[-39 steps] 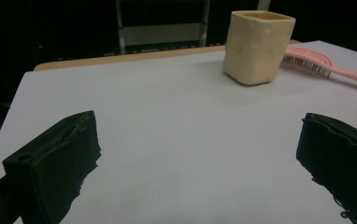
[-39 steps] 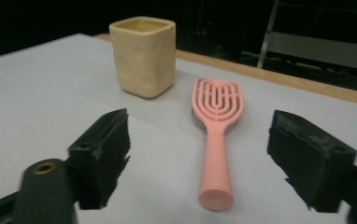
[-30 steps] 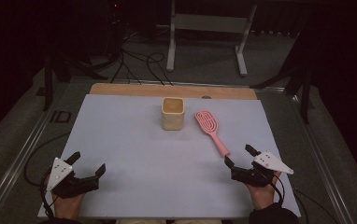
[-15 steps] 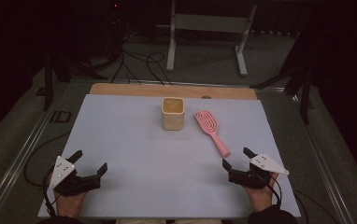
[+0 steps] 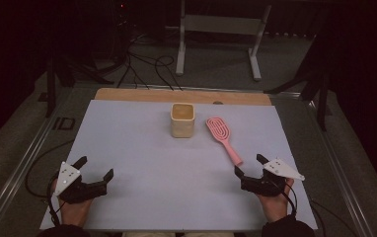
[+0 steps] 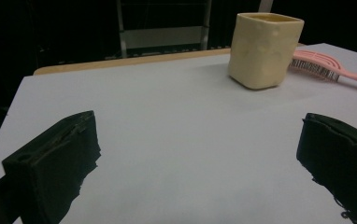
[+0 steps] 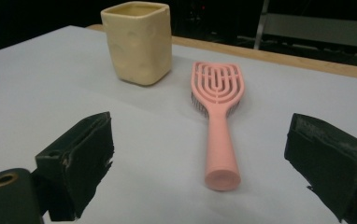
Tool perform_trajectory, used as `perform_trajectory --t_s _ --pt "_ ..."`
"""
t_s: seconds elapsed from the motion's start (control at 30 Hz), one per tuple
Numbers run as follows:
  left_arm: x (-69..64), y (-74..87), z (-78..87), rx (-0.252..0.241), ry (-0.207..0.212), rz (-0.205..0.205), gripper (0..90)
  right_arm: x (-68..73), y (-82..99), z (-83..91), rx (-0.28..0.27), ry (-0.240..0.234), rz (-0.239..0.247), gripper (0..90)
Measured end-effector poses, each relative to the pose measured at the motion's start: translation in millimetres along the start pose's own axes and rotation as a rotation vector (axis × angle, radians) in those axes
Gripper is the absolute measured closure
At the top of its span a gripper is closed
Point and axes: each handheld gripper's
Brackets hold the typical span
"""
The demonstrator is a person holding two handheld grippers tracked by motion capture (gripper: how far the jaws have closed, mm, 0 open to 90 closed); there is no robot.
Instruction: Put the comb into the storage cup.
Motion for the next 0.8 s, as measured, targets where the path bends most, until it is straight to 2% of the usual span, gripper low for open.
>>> perform_trajectory --t_s 0.33,0.63,0.8 --pt "-1.5 0.7 -6.3 0.019 0.004 -0.011 0.0 1.1 -18.2 -8.8 0.049 0.008 -0.006 7.9" --pt "-2.2 1.1 -8.8 0.038 0.007 -0.029 0.0 9.6 -37.1 -24.0 0.107 0.020 0.050 7.9" --pt "-2.2 1.6 -8.4 0.036 0.008 -0.022 0.0 7.7 -53.7 -34.8 0.132 0.034 0.040 8.0"
Point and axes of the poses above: each handheld gripper's, and its own axes: z roughly backward along the jaws, y roughly out of its underside, x roughly to its left, and after that the axes turned 8 degrees about -z, right-handed
